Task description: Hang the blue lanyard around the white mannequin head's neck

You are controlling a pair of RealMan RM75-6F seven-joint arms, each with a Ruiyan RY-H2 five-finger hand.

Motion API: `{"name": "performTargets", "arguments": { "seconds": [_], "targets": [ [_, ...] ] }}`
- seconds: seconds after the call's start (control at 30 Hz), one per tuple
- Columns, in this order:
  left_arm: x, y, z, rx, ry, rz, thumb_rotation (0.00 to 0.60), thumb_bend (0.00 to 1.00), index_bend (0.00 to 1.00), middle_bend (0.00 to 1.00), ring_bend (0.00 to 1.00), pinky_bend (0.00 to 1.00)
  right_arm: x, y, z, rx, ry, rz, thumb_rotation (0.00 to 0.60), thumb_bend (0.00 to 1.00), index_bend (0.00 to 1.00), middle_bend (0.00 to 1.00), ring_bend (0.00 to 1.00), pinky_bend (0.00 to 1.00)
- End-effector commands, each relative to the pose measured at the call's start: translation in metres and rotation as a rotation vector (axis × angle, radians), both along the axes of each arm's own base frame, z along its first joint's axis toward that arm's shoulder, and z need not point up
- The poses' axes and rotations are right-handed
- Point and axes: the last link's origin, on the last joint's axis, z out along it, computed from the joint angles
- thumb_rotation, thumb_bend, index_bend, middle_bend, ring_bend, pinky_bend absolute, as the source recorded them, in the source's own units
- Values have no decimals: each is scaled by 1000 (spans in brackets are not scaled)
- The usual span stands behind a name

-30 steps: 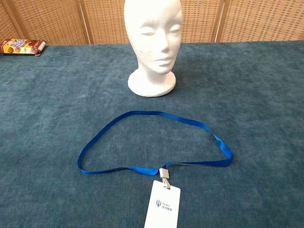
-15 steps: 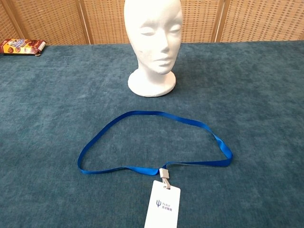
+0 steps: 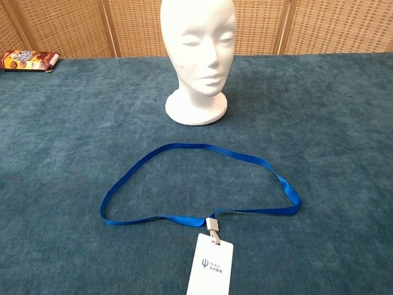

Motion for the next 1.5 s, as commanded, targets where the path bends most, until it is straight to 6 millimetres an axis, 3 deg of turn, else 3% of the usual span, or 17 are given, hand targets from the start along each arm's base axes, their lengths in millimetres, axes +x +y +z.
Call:
{"name": "performTargets", "arguments": {
  "seconds": [0.03, 0.1, 0.27, 0.37, 0.77, 1.03, 1.5],
  "targets": [
    [2, 3, 0, -4, 4, -3, 553, 130, 503, 515, 497, 330, 15, -25, -10, 74, 55, 106, 600, 309, 343, 614, 627, 623],
    [3, 6, -2, -11, 2, -3, 553, 130, 503, 515, 497, 330, 22, -36, -19, 98, 110, 169, 600, 303, 319, 675, 700, 680],
    [6, 10, -8, -35, 12, -7, 559, 129, 503, 515, 497, 330, 35, -53, -41, 125, 213, 291, 600, 253, 307, 830, 929, 930],
    [8, 13, -8, -34, 17, -10, 558, 130, 503, 515, 497, 330, 38, -61, -52, 149, 260, 327, 600, 241, 307, 863, 988, 988],
    [15, 25, -8, -41, 40, -38, 557, 130, 503, 515, 497, 331, 50, -89, -83, 189, 393, 464, 600, 243, 361, 991, 1000, 1000],
    [16, 29, -8, -47, 45, -46, 559, 131, 503, 515, 497, 330, 54, -96, -97, 200, 454, 511, 600, 246, 447, 1000, 1000, 1000],
    [19, 33, -12, -59, 41, -54, 559, 131, 504, 515, 497, 330, 70, -108, -124, 254, 640, 609, 600, 244, 449, 1000, 1000, 1000]
  ]
}}
